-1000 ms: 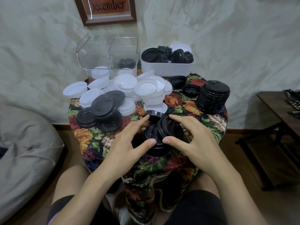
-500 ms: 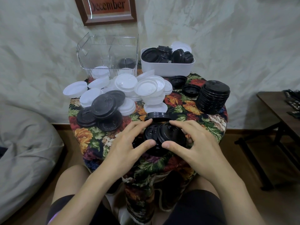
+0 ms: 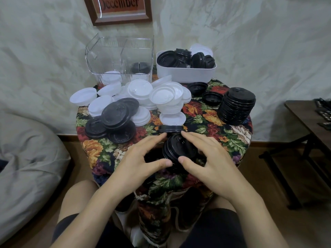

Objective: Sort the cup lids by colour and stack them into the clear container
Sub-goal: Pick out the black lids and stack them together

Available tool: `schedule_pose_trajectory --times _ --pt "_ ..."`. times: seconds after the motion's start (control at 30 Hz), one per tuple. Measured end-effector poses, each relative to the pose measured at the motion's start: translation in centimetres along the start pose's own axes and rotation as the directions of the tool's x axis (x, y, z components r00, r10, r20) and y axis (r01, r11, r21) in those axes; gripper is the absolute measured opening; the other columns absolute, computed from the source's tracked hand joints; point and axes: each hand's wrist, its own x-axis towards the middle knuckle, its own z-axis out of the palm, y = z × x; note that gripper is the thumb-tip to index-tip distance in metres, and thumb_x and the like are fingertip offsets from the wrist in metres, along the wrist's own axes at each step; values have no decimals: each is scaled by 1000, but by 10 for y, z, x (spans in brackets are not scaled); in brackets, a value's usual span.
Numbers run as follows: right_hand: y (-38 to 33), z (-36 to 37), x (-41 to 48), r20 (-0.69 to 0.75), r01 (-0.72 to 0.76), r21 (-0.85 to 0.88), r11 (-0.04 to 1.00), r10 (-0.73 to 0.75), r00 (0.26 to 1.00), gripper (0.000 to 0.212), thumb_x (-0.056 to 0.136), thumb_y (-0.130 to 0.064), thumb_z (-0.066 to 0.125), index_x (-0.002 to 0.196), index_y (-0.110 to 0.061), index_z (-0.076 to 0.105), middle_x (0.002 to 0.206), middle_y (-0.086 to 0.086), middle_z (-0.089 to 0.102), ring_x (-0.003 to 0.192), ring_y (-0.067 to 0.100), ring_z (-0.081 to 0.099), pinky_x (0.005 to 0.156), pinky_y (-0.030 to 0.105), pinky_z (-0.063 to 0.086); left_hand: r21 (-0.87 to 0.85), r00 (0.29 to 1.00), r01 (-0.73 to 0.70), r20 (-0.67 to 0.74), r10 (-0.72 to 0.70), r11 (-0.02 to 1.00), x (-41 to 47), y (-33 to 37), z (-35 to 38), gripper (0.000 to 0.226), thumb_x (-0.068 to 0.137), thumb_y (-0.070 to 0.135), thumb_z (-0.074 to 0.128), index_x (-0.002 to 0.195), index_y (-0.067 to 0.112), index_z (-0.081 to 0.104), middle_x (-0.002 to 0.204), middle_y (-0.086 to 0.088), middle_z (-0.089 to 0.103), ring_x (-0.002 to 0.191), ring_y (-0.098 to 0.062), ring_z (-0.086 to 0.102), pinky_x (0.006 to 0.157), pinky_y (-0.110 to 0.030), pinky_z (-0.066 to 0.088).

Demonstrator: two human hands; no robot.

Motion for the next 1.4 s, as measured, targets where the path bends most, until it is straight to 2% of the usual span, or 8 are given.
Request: schedule_pose_trajectory --times 0.13,0.53,0.83,0.9,1.0,1.1,1.27,1.4 --pt "1 -1 3 16 -4 28 1000 3 1000 66 90 -58 66 150 -42 47 140 -43 36 129 -22 26 102 1 18 -50 1000 7 10 -6 999 1 -2 0 71 81 43 85 145 37 55 140 24 61 132 1 56 115 -39 45" --pt "2 1 1 94 -40 120 992 29 995 69 91 -52 70 152 -49 39 154 -33 36 142 -10 32 119 33 34 183 997 63 33 -70 981 2 -6 1 86 66 85 64 145 53 48 147 34 48 151 -2 29 125 -40 27" --pt "4 12 -3 21 -81 121 989 79 997 78 84 -55 75 153 -48 40 151 -37 35 117 -43 12 97 -6 16 247 999 17 33 -26 969 1 -1 2 73 65 81 70 130 74 37 114 62 39 147 -2 24 118 -29 30" --pt "5 14 -5 0 -84 143 986 85 996 78 83 -56 77 151 -49 41 152 -35 38 125 -36 21 103 0 21 245 1000 -7 23 2 969 1 0 3 69 69 79 69 131 73 38 116 61 40 147 -4 31 118 -29 34" --pt "9 11 -4 50 -110 252 961 100 994 79 77 -63 78 147 -56 41 148 -35 46 135 -13 42 115 29 39 257 999 -43 28 37 966 -3 2 2 69 74 80 65 130 85 26 121 65 36 145 -6 41 118 -31 38" --pt "15 5 -2 139 -132 381 915 84 987 83 77 -64 79 149 -54 39 147 -35 47 136 -10 44 118 35 39 227 999 -45 30 39 973 -5 2 1 67 72 83 64 129 85 28 136 53 39 146 -6 41 119 -40 38" --pt "19 0 -3 178 -142 417 898 73 981 76 81 -50 76 150 -43 45 146 -27 52 134 -10 47 118 33 39 224 1000 -8 -28 14 975 -5 -2 6 78 79 83 59 149 53 43 138 27 61 130 6 53 108 -38 47" --pt "24 5 -3 146 -125 409 904 70 987 76 81 -54 76 149 -44 46 147 -29 51 135 -8 47 118 36 39 231 1000 -16 -10 19 973 -5 -4 5 79 77 82 62 148 53 44 136 28 61 128 8 54 107 -35 47"
